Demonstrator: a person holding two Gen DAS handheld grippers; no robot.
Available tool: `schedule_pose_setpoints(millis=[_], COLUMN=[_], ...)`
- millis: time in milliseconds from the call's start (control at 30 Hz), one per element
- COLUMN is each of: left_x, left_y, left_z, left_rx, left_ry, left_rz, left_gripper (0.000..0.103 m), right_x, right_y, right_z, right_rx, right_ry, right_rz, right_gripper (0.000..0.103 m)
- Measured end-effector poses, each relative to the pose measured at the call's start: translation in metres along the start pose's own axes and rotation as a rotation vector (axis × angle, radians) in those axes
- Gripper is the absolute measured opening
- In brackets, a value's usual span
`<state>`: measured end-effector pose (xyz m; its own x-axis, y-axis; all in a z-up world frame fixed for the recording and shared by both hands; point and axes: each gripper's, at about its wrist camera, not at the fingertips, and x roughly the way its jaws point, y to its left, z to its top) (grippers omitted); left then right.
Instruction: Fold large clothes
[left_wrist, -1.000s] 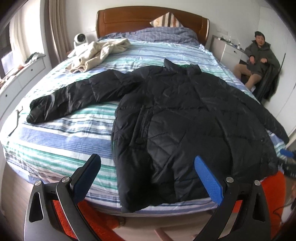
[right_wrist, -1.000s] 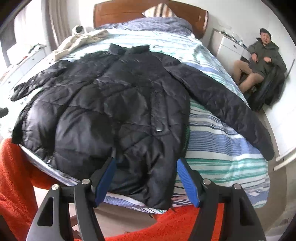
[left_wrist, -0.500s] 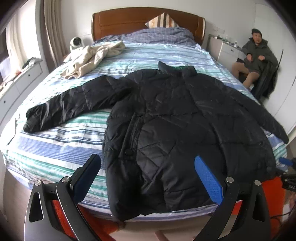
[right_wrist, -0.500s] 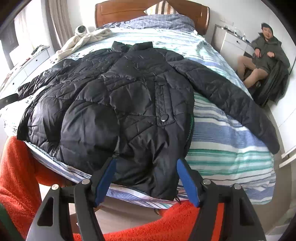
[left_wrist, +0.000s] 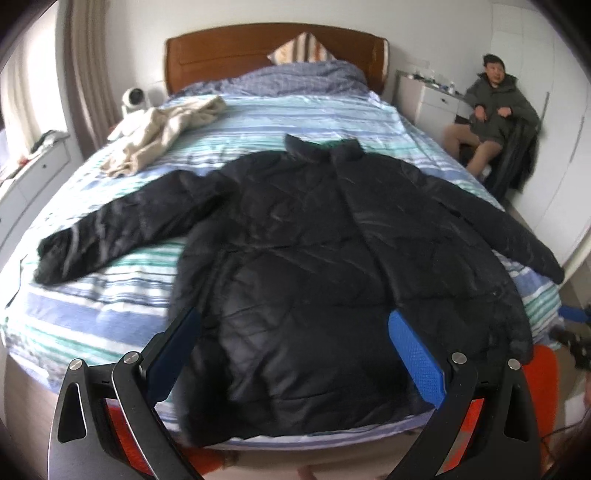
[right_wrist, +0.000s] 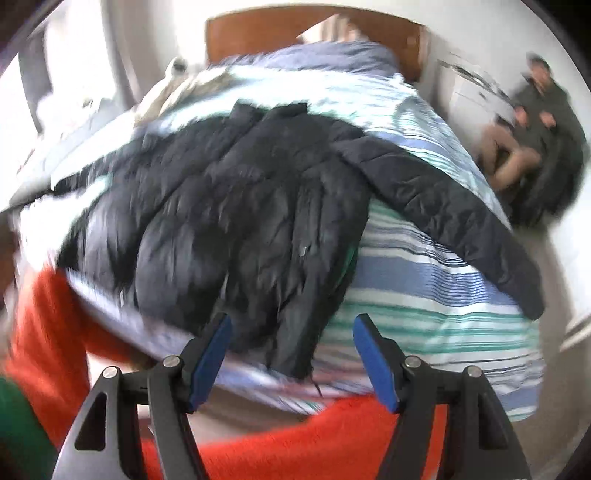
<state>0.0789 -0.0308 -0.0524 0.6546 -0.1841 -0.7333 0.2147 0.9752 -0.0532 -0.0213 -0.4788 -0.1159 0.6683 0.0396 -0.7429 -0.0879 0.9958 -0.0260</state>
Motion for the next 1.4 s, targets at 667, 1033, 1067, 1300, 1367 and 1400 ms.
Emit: schedule_pose_setpoints(millis=[667, 1033, 1067, 1300, 1367, 1400], left_x=[0.021, 0.030, 0.030, 0.026, 0.027, 0.028], left_y=[0.030, 0.046, 0.046, 0.050, 0.055, 0.059], left_z=[-0.020, -0.012, -0.009, 0.021, 0.023, 0.024], left_rx=[0.008, -0.008, -0.013, -0.048, -0.067, -0.085], left_ry=[0.056, 0.040, 0.036, -0.037, -0.039, -0.032], left_rz=[0.137, 0.127, 0.116, 0.054, 0.033, 0.015], left_gripper=[0.101, 0.101, 0.101, 0.101, 0.101, 0.101], right_x=[0.084, 0.001, -0.005, -0.010, -0.001, 0.009], right_y=[-0.367, -0.246, -0.228, -0.057, -0.013, 0.014], right_z=[-0.054, 0.105, 0.121, 0.206, 0.210, 0.210], right_rx=[1.276, 0.566, 0.497, 0.026, -0.082, -0.153], right_ry=[-0.221, -0.404, -0.415, -0.431, -0.410, -0.390], right_rz=[-0.109, -0.225, -0.204, -0.019, 0.024, 0.045], right_gripper=[0.070, 0.016, 0.016, 0.015, 0.015, 0.015])
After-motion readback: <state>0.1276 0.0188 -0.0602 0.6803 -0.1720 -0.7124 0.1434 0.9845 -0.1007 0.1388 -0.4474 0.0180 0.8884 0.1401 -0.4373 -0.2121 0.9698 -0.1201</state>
